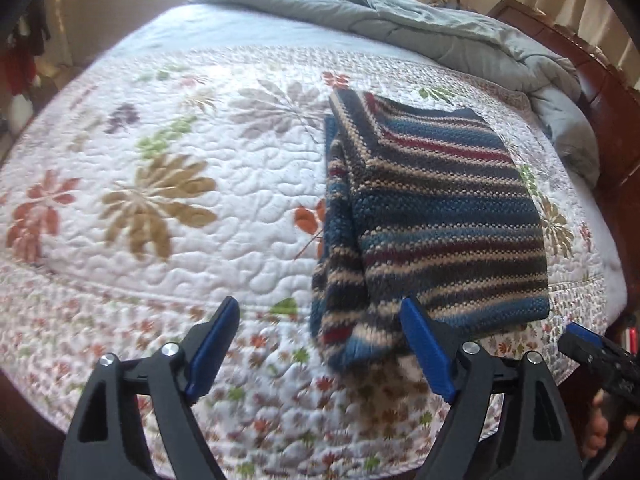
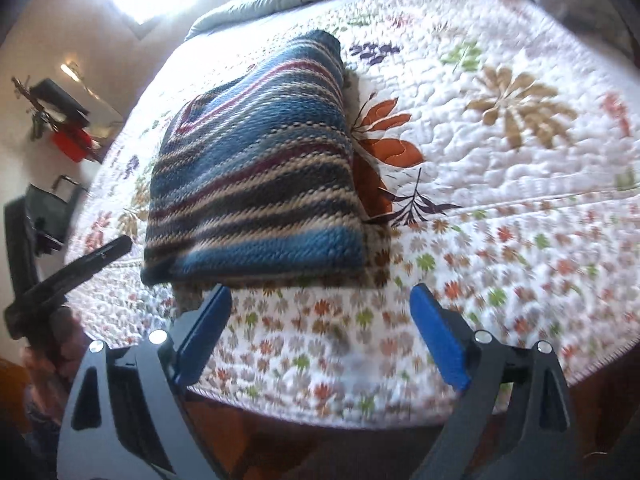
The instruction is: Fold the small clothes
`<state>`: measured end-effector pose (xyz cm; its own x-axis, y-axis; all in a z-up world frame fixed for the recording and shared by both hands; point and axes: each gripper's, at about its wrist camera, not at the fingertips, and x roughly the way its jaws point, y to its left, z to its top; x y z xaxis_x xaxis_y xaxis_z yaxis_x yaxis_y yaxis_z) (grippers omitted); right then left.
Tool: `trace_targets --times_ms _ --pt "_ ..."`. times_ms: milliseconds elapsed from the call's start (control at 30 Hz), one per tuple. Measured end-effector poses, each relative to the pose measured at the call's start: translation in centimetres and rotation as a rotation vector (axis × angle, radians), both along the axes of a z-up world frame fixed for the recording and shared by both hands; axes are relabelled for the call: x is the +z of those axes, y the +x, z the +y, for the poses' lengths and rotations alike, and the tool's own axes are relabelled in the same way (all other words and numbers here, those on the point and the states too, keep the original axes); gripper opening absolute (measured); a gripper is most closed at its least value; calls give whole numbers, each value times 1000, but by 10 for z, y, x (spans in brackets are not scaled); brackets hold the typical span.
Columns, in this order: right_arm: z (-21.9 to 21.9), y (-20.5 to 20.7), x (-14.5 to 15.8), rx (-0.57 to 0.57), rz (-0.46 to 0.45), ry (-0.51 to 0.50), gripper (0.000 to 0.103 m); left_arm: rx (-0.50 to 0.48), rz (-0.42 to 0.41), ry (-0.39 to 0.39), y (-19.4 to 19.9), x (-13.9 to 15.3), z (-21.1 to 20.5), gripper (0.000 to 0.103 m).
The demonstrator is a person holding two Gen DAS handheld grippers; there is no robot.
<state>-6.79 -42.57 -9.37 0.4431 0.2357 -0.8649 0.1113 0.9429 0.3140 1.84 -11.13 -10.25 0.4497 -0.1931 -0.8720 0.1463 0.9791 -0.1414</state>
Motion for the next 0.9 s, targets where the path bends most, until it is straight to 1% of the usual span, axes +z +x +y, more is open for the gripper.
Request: trace_targets --times_ms 67,133,267,400,467,533,767,900 --pt "6 -8 5 2 -6 -47 91 19 -3 36 -6 4 0 85" --pt "9 -13 11 -6 -2 -81 91 27 8 53 -13 4 1 85" --pt "14 -18 21 -10 -12 -110 91 44 15 55 -24 8 -1 85" --pt "14 -24 32 -19 -31 -121 91 43 -8 64 -33 21 -8 86" --pt "16 -24 36 -15 -32 -140 91 37 -14 69 -34 25 -13 87" --pt "18 -25 38 -17 -35 -165 91 39 -29 90 -35 28 -16 87" --pt "22 -29 49 -7 -61 -170 91 50 -53 111 -39 37 -15 87" --pt "21 -27 55 -6 -74 -147 91 47 -68 135 -42 39 -12 87"
